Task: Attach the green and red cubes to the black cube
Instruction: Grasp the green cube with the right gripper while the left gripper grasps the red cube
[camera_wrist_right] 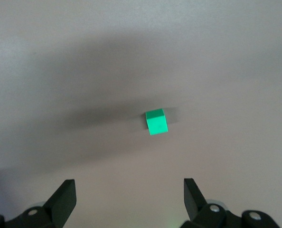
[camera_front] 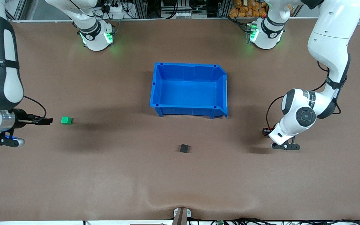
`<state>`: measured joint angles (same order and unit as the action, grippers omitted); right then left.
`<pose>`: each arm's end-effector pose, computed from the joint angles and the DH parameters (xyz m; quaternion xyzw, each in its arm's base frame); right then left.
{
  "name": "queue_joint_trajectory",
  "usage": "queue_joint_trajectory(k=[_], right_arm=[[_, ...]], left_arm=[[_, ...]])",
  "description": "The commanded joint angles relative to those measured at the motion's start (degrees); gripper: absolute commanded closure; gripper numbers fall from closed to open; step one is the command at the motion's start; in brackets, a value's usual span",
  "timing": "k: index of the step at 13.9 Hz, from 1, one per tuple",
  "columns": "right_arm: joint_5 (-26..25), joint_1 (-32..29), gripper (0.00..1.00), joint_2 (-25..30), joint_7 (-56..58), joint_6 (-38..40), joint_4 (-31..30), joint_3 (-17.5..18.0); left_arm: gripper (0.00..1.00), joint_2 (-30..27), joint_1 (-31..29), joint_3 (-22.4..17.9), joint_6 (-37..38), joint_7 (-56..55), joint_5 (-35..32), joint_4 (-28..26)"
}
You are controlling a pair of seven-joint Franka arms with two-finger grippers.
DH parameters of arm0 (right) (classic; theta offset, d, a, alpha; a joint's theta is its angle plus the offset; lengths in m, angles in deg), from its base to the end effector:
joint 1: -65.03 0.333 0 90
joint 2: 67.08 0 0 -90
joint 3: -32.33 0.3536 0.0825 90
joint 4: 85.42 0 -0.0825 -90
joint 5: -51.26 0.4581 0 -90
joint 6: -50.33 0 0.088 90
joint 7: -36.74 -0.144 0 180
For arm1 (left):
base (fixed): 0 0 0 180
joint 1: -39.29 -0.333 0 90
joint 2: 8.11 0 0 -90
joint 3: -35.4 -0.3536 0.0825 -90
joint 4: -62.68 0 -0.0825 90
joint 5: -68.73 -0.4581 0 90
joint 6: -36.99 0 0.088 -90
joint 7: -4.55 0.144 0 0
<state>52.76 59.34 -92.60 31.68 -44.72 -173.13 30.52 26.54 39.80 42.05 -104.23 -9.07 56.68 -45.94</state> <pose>0.7136 -0.0879 0.3475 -0.9812 0.1107 0.1577 0.0091 0.6881 -0.0821 0.1148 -0.9993 0.0169 0.0079 0.0334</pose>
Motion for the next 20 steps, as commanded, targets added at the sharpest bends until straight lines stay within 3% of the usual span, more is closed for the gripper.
queue_joint_trajectory(k=[1, 5, 10, 13, 16, 19, 20], right_arm=[[2.4, -0.9, 0.0, 0.6, -0.4, -4.1, -4.0, 0.5], [2.3, -1.7, 0.0, -0.7, 0.1, -9.5, -7.0, 0.4], [1.6, -3.5, 0.0, -4.8, 0.7, -10.6, -7.2, 0.3], [1.1, -4.2, 0.0, -6.6, 0.8, -12.8, -8.8, 0.3], [-0.1, -4.3, 0.0, -7.6, 5.4, -21.2, -13.4, 0.3], [-0.1, -4.8, 0.0, -9.4, 9.2, -22.1, -13.8, 0.3], [-0.1, -4.6, 0.07, -9.6, 9.9, -22.0, -13.9, 0.4]], left_arm=[[1.0, -1.2, 1.0, 0.1, -0.3, -6.2, -1.0, -0.9], [1.0, -1.3, 2.7, 0.4, -0.2, -20.9, -0.4, 1.6], [1.0, -0.6, 4.3, 0.8, -0.1, -39.2, -0.2, 5.6], [1.0, 2.3, 6.7, 0.8, -0.1, -53.3, 2.4, 10.3], [1.0, 4.9, 9.1, 0.8, -0.1, -66.7, 5.0, 15.2], [1.0, 7.5, 13.4, 0.7, -0.1, -77.7, 5.0, 18.8], [1.0, 8.5, 15.3, 0.6, -0.2, -81.7, 4.9, 19.9]])
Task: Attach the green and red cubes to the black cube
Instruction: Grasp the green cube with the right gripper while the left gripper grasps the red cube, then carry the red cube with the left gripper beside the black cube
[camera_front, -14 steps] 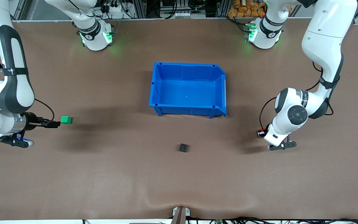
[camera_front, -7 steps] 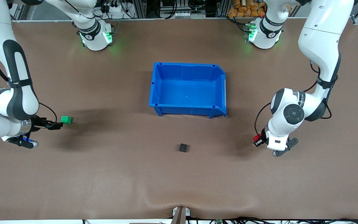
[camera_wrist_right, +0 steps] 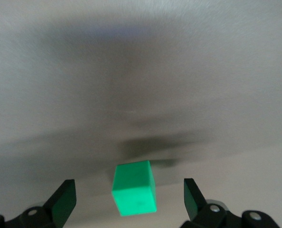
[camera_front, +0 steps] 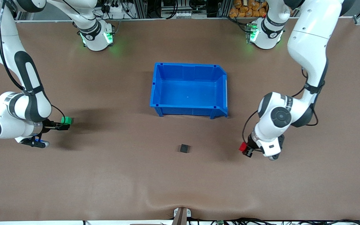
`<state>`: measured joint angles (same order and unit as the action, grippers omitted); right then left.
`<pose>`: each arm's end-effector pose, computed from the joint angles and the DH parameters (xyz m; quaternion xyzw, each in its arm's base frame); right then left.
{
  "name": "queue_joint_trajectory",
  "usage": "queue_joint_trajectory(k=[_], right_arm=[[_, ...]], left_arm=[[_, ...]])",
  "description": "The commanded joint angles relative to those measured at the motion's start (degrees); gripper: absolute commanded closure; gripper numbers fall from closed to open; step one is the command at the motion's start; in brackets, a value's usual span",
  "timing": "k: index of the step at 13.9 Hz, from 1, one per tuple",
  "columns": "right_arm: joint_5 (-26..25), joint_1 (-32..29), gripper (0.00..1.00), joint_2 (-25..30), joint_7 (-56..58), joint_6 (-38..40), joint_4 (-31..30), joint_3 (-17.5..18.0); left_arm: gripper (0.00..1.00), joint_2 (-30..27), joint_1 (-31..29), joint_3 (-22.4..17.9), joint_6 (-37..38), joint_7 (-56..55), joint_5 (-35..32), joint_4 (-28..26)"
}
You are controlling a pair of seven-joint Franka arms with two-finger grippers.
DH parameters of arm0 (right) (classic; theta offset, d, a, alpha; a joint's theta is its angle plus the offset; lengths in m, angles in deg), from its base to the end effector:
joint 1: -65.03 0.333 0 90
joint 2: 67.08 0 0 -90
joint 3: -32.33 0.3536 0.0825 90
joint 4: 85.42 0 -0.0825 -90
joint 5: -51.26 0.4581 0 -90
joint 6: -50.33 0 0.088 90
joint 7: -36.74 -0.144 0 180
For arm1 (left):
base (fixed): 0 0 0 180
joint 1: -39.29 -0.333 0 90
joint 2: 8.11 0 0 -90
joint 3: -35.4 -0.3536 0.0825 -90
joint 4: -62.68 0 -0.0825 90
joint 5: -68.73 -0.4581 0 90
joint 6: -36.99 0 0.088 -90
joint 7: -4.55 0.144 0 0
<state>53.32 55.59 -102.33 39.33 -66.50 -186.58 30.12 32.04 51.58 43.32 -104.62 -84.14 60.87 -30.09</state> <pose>0.6685 -0.1342 0.1343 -0.9816 0.0869 0.1681 0.0239 0.7484 -0.2604 0.1738 0.8409 0.5353 0.0495 0.0630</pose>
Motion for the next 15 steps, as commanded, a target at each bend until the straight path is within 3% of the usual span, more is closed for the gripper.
queue_joint_trajectory(k=[1, 3, 5, 7, 9, 12, 15], right_arm=[[-0.6, -0.7, 0.09, -0.6, 2.3, -0.2, -0.6, 0.7], [-1.0, -0.7, 0.21, -1.0, 2.6, -0.2, -1.2, 0.7], [-1.9, -1.1, 0.48, -1.1, 2.7, 0.3, -1.3, 0.7], [-1.8, -1.1, 1.0, -1.0, 1.6, 2.4, -1.1, 0.7], [-1.7, -1.1, 1.0, -1.0, 0.1, 2.9, -0.3, 0.7], [-0.9, -1.2, 1.0, -1.0, -2.6, 3.8, 1.9, 0.9], [-0.1, -0.5, 1.0, -1.0, -11.8, 11.7, 7.3, 1.2]], left_arm=[[1.0, 4.1, 4.9, -0.8, 0.3, -10.5, 0.7, 6.0], [1.0, 5.5, 7.3, -0.8, 0.3, -16.7, 0.7, 8.5], [1.0, 6.3, 9.5, -0.8, 0.3, -21.9, 0.8, 9.7], [1.0, 8.8, 12.4, -1.3, 0.2, -26.1, 0.7, 12.7], [1.0, 11.5, 14.9, -2.2, 0.2, -28.3, 0.7, 15.9], [1.0, 12.4, 16.9, -3.4, -0.2, -28.4, 0.8, 16.5], [1.0, 13.9, 17.4, -3.4, -0.3, -28.9, 0.8, 17.9]])
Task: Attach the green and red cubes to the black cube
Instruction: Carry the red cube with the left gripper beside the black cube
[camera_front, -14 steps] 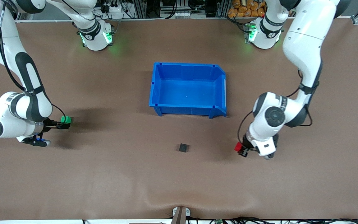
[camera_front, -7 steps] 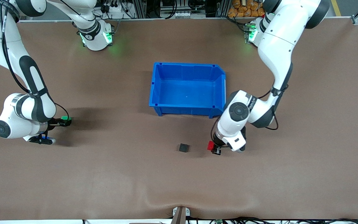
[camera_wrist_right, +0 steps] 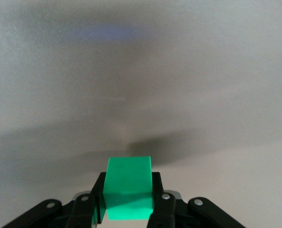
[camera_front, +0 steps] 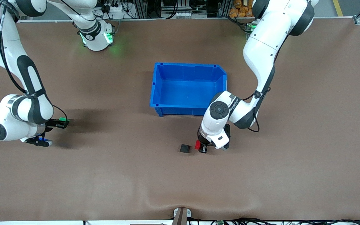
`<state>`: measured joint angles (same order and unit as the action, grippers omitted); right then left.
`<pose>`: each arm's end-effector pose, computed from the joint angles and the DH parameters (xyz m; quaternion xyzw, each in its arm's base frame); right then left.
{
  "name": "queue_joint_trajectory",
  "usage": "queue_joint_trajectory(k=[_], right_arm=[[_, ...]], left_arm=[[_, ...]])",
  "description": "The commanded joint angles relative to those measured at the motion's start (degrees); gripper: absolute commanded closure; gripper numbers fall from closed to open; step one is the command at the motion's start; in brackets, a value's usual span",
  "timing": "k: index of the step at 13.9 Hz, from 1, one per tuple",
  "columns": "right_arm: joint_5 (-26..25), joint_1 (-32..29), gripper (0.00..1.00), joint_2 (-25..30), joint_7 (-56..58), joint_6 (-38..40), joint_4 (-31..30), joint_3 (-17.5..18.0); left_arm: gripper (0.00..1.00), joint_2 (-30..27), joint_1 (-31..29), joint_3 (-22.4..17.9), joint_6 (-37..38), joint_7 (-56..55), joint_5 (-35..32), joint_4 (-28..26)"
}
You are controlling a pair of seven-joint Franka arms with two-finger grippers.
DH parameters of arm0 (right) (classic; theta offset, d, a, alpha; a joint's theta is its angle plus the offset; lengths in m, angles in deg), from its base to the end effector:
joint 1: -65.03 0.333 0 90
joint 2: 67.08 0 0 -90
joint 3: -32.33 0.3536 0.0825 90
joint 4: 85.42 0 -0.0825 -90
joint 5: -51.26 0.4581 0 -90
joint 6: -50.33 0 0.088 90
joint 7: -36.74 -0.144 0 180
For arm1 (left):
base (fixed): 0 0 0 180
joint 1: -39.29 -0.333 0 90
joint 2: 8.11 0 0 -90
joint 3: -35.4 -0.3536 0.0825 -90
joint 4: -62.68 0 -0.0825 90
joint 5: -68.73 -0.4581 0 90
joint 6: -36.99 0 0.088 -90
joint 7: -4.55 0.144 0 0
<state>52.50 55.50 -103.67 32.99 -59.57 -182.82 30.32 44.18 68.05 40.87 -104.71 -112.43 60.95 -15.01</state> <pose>0.6723 -0.1342 0.1418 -0.9687 0.1346 0.2081 0.0124 0.7135 -0.4625 0.1322 0.7634 0.6373 0.0374 0.0983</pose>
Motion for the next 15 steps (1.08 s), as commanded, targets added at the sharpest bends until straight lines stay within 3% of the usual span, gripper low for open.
queue_joint_trajectory(k=[1, 3, 7, 10, 15], right_arm=[[3.3, 0.2, 1.0, 0.4, -8.5, 6.9, 5.0, 1.0], [8.0, 1.4, 1.0, 0.4, -12.4, 9.3, 6.8, 1.0], [10.2, 3.7, 1.0, 0.5, -20.2, 10.0, 8.0, 1.0], [15.4, 5.8, 1.0, 0.5, -28.8, 12.2, 9.2, 1.0], [19.9, 10.1, 1.0, 0.6, -43.6, 12.0, 10.6, 1.0]], left_arm=[[1.0, 2.5, 1.2, -1.1, -0.2, -1.6, 0.7, 3.3], [1.0, 3.0, 1.7, -1.4, -0.3, -2.5, 0.7, 4.1], [1.0, 3.9, 2.9, -2.2, -0.6, -4.3, 0.7, 5.3], [0.99, 4.5, 3.3, -2.7, -0.9, -5.2, 0.7, 6.1], [0.94, 4.7, 5.1, -4.2, -1.7, -6.3, 0.7, 6.2]])
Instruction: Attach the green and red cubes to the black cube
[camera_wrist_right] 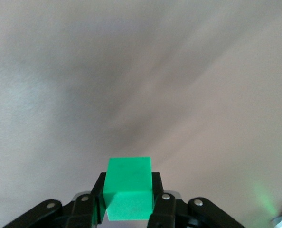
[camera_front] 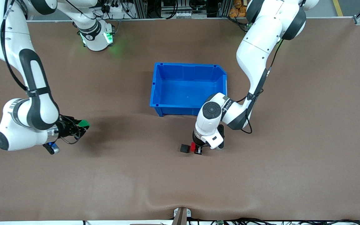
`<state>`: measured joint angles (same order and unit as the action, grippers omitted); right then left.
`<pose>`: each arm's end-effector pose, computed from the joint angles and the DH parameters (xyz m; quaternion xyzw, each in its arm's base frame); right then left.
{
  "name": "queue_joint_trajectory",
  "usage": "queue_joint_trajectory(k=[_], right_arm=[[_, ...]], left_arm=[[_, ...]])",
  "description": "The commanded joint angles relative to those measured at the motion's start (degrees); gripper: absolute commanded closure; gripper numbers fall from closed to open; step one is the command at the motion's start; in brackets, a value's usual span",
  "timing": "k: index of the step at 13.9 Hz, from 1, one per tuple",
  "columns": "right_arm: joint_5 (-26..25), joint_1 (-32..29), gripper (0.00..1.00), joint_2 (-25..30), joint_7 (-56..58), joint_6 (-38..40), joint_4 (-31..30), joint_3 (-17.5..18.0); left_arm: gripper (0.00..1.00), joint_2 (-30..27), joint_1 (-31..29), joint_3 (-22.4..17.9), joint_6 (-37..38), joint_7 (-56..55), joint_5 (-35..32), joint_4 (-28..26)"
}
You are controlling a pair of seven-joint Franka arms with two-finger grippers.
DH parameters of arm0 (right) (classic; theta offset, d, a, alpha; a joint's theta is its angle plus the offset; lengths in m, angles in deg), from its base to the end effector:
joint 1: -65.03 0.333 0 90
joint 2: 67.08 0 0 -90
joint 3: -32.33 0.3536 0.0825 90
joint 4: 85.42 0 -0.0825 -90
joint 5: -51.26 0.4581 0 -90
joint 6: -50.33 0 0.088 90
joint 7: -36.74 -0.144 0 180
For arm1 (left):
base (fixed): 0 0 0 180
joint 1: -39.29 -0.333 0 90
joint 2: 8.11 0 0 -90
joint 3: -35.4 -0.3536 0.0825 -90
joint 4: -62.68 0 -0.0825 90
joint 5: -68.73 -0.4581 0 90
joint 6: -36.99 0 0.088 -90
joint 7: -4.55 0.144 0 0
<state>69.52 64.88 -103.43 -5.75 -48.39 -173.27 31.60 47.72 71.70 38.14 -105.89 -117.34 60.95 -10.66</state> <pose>0.7229 0.0302 0.2169 -0.8741 0.4097 0.2545 0.0571 0.7149 -0.4888 0.1196 0.7457 0.6548 0.0521 0.1119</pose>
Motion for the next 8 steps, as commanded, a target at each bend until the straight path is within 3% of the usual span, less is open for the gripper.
queue_joint_trajectory(k=[1, 6, 8], right_arm=[[5.1, 1.2, 1.0, 0.3, -7.3, 0.5, 1.0, -0.2], [8.4, 5.1, 1.0, 0.1, -20.8, -1.5, 2.4, -0.2], [10.4, 7.0, 1.0, 0.1, -25.5, -4.5, 2.5, -0.2]], left_arm=[[0.94, 1.1, 1.9, -1.9, -0.6, -2.0, 0.7, 1.9], [0.93, 1.7, 3.7, -3.9, -1.9, -3.7, 0.7, 2.0], [0.79, 1.8, 4.1, -4.1, -1.9, -4.1, 0.7, 2.1]])
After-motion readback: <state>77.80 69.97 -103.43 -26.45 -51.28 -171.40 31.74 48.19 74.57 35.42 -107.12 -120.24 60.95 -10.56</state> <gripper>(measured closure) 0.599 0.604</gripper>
